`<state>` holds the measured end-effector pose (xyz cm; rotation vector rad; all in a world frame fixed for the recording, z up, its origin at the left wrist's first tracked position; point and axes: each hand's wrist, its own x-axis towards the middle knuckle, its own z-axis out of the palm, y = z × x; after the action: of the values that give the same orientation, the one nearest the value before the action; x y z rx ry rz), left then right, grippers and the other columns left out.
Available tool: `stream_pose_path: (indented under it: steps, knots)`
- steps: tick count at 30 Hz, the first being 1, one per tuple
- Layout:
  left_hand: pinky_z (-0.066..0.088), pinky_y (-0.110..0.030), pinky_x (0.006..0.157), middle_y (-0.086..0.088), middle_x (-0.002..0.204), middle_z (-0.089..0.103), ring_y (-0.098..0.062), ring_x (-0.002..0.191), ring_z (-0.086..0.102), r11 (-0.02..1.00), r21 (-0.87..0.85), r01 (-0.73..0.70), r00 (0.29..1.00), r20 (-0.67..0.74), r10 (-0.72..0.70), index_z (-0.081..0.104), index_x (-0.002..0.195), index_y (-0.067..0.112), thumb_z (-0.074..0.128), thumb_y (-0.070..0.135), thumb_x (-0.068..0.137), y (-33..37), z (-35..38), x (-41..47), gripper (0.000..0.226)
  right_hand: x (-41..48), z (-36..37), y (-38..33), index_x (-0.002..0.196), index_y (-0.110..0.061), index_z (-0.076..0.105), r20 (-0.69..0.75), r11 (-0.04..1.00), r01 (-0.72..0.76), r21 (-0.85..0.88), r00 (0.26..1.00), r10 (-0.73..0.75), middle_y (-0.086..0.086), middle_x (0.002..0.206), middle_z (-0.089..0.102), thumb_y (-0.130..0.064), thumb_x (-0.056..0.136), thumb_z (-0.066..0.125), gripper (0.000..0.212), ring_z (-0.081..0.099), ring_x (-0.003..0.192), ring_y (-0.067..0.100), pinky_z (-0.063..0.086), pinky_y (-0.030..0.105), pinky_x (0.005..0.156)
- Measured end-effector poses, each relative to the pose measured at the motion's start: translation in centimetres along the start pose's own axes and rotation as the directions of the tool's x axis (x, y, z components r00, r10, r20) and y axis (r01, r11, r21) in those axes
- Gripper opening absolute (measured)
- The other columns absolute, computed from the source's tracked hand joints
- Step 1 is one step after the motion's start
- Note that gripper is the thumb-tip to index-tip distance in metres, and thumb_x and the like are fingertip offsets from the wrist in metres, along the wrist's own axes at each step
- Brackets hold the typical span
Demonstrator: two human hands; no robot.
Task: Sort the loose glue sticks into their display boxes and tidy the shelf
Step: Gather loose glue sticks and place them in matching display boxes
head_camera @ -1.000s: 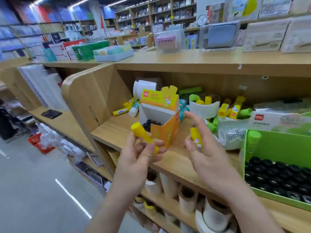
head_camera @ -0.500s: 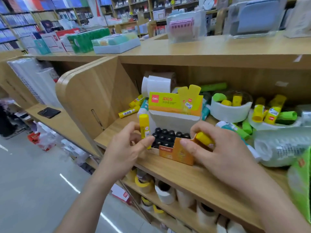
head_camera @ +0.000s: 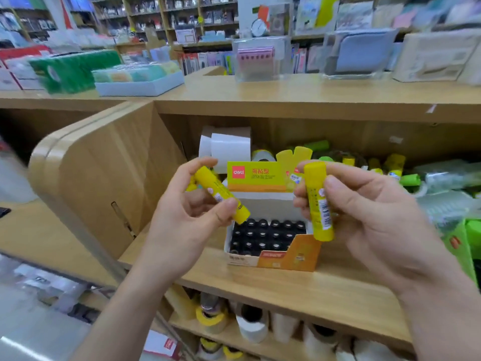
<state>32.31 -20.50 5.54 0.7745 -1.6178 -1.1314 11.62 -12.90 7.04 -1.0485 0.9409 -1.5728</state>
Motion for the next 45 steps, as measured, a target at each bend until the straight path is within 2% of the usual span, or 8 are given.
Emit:
stream_pose_path:
  steps: [6,11,16,21,34,37,40,45]
  knots:
    - [0.055,-0.024,0.078,-0.002,0.080,0.072,-0.013,0.077,0.069,0.976,0.155,-0.156,0.987,-0.007,0.159,0.059,0.120,0.038,0.070,0.019,0.075,-0.4,-1.0,1.0,0.050,0.9,2.0,-0.3,0.114,-0.021,0.065,-0.071,0.927,0.191,-0.322,0.972,-0.225,0.014,0.093,0.071,-0.004,0.082,0.066,0.036,0.073,0.084,0.020,0.058,0.029,0.076]
    - [0.054,-0.029,0.075,0.006,0.097,0.065,-0.011,0.085,0.061,0.810,0.484,-0.330,0.942,0.109,0.319,0.059,0.128,0.029,0.066,0.021,0.087,-1.7,-1.1,2.7,0.043,2.6,3.1,0.1,0.099,-0.032,0.072,0.002,0.466,0.232,-0.854,0.897,-0.443,-0.019,0.072,0.066,-0.025,0.077,0.078,0.024,0.057,0.064,-0.005,0.044,0.014,0.067]
    - [0.050,-0.035,0.074,0.001,0.095,0.060,-0.015,0.086,0.056,0.656,0.602,-0.455,0.886,0.235,0.399,0.070,0.114,0.024,0.061,0.021,0.087,-3.6,-0.7,3.9,0.029,3.8,3.9,0.7,0.102,-0.025,0.073,0.137,0.210,0.228,-0.951,0.916,-0.377,0.000,0.088,0.071,-0.026,0.081,0.074,0.021,0.064,0.083,0.021,0.052,0.040,0.079]
    - [0.047,-0.031,0.063,0.005,0.084,0.068,-0.014,0.070,0.055,0.592,0.669,-0.450,0.865,0.161,0.475,0.074,0.092,0.014,0.073,0.026,0.077,-4.2,-0.6,4.0,0.019,4.6,4.2,0.5,0.114,-0.026,0.067,0.181,-0.004,0.183,-0.983,0.971,-0.157,0.003,0.107,0.064,-0.028,0.091,0.062,0.024,0.058,0.101,0.024,0.047,0.038,0.089]
    - [0.047,-0.028,0.079,-0.004,0.099,0.063,-0.018,0.094,0.053,0.521,0.713,-0.470,0.821,0.136,0.555,0.074,0.090,0.012,0.076,0.027,0.079,-5.9,-0.3,4.7,0.019,5.2,4.0,1.5,0.110,-0.025,0.066,0.216,-0.041,0.213,-0.976,0.972,-0.090,-0.003,0.106,0.058,-0.025,0.089,0.065,0.021,0.055,0.099,0.019,0.047,0.037,0.087]
    - [0.048,-0.026,0.087,0.000,0.113,0.056,-0.013,0.108,0.052,0.663,0.634,-0.398,0.900,0.132,0.415,0.069,0.098,0.020,0.073,0.020,0.079,-6.0,-0.2,4.9,0.019,5.3,4.1,1.4,0.108,-0.025,0.066,0.219,-0.056,0.215,-0.975,0.972,-0.081,-0.004,0.107,0.056,-0.024,0.089,0.064,0.019,0.055,0.098,0.020,0.047,0.037,0.086]
    - [0.054,-0.033,0.080,0.016,0.104,0.062,-0.012,0.095,0.062,0.807,0.496,-0.321,0.947,0.180,0.265,0.061,0.104,0.033,0.071,0.018,0.084,-6.3,-0.2,5.0,0.027,5.5,4.1,1.3,0.105,-0.024,0.066,0.224,-0.091,0.218,-0.972,0.972,-0.073,-0.003,0.106,0.056,-0.023,0.089,0.064,0.016,0.055,0.098,0.022,0.047,0.036,0.083]
    - [0.054,-0.022,0.075,0.022,0.103,0.066,-0.005,0.089,0.065,0.863,0.410,-0.293,0.956,0.129,0.263,0.063,0.096,0.033,0.073,0.013,0.082,-6.8,-0.2,5.4,0.027,6.6,4.4,1.1,0.107,-0.024,0.064,0.252,-0.216,0.244,-0.945,0.968,-0.010,-0.003,0.105,0.057,-0.027,0.091,0.061,0.017,0.054,0.101,0.020,0.041,0.029,0.075]
